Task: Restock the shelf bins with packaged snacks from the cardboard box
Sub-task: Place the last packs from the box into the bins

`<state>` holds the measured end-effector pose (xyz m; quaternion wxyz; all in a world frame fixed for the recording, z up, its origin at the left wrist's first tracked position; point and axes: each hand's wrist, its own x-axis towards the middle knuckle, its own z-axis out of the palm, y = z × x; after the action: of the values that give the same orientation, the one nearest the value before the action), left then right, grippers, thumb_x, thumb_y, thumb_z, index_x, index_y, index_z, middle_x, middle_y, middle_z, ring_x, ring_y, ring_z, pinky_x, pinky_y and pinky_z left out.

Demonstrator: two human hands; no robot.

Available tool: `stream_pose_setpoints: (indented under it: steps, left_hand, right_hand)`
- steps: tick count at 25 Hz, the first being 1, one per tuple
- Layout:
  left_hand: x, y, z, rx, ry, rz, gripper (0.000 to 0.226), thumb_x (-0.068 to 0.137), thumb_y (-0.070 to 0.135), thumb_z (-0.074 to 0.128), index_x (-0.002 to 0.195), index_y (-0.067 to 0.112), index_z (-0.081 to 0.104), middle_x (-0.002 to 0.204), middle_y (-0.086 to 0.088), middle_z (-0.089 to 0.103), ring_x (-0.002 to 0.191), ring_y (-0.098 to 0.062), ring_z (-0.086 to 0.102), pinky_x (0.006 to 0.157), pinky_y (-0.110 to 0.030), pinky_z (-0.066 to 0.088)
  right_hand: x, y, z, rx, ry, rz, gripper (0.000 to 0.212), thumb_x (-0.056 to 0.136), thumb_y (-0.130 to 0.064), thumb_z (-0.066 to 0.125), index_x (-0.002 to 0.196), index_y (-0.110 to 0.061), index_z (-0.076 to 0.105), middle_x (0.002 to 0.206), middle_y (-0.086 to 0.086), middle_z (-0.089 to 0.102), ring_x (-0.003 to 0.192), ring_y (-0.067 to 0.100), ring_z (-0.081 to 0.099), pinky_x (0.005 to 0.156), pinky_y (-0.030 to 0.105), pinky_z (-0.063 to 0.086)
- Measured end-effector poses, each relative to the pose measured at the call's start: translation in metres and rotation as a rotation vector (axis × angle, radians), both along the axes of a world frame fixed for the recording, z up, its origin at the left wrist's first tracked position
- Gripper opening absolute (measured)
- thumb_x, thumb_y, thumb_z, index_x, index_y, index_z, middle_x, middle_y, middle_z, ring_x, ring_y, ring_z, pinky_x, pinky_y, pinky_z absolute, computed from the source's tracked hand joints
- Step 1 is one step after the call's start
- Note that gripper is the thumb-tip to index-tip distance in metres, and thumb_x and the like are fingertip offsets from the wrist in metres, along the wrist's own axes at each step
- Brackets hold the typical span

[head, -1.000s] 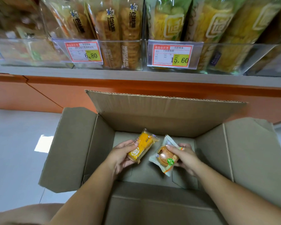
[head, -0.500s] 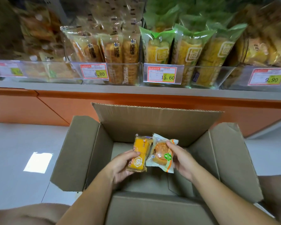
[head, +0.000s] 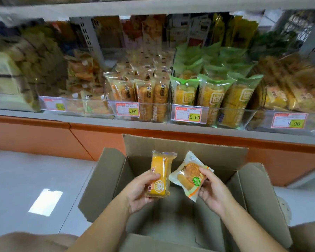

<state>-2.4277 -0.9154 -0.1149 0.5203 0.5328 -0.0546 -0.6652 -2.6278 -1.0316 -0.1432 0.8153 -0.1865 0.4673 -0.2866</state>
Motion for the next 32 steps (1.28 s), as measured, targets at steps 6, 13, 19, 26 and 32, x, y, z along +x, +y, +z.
stream_pose_setpoints:
  steps: [6, 13, 19, 26, 32]
  left_hand:
    - [0.042, 0.008, 0.071, -0.155, 0.063, 0.102, 0.046, 0.085, 0.013, 0.067, 0.129, 0.001, 0.059, 0.12, -0.023, 0.067, 0.093, -0.033, 0.072, 0.075, -0.046, 0.061]
    - [0.115, 0.026, 0.128, -0.264, -0.051, 0.379, 0.05, 0.075, 0.024, 0.072, 0.12, 0.004, 0.063, 0.11, -0.019, 0.072, 0.096, -0.033, 0.07, 0.082, -0.044, 0.057]
    - [0.181, 0.035, 0.146, -0.39, -0.039, 0.635, 0.046, 0.078, 0.029, 0.068, 0.119, 0.009, 0.066, 0.111, -0.014, 0.073, 0.09, -0.026, 0.07, 0.079, -0.037, 0.057]
    - [0.245, 0.034, 0.15, -0.446, -0.104, 0.866, 0.026, 0.087, 0.026, 0.066, 0.11, 0.013, 0.066, 0.085, -0.006, 0.076, 0.067, -0.017, 0.072, 0.063, -0.028, 0.056]
    - [0.275, 0.025, 0.136, -0.403, -0.191, 0.861, 0.04, 0.084, 0.029, 0.071, 0.121, 0.016, 0.062, 0.1, -0.008, 0.076, 0.079, -0.02, 0.073, 0.068, -0.032, 0.055]
  right_hand:
    - [0.035, 0.014, 0.087, -0.172, -0.243, 0.154, 0.093, 0.036, -0.007, 0.095, 0.122, -0.01, 0.061, 0.114, 0.023, 0.067, 0.103, 0.036, 0.065, 0.065, 0.043, 0.06]
    - [0.122, 0.021, 0.163, -0.622, 0.135, 0.511, 0.07, 0.058, -0.014, 0.082, 0.121, -0.026, 0.056, 0.108, 0.006, 0.071, 0.104, 0.026, 0.066, 0.088, 0.042, 0.053]
    - [0.217, 0.022, 0.227, -1.201, 0.439, 0.838, 0.076, 0.067, -0.024, 0.087, 0.11, -0.064, 0.038, 0.115, -0.024, 0.05, 0.098, 0.009, 0.064, 0.08, 0.03, 0.057]
    - [0.377, -0.022, 0.265, -1.318, 0.498, 0.548, 0.062, 0.073, -0.014, 0.084, 0.121, -0.03, 0.048, 0.117, -0.005, 0.056, 0.101, 0.015, 0.059, 0.07, 0.028, 0.053]
    - [0.467, -0.051, 0.219, -1.152, 0.767, 0.67, 0.061, 0.087, -0.005, 0.069, 0.135, -0.012, 0.031, 0.131, 0.008, 0.046, 0.121, 0.025, 0.048, 0.086, 0.029, 0.044]
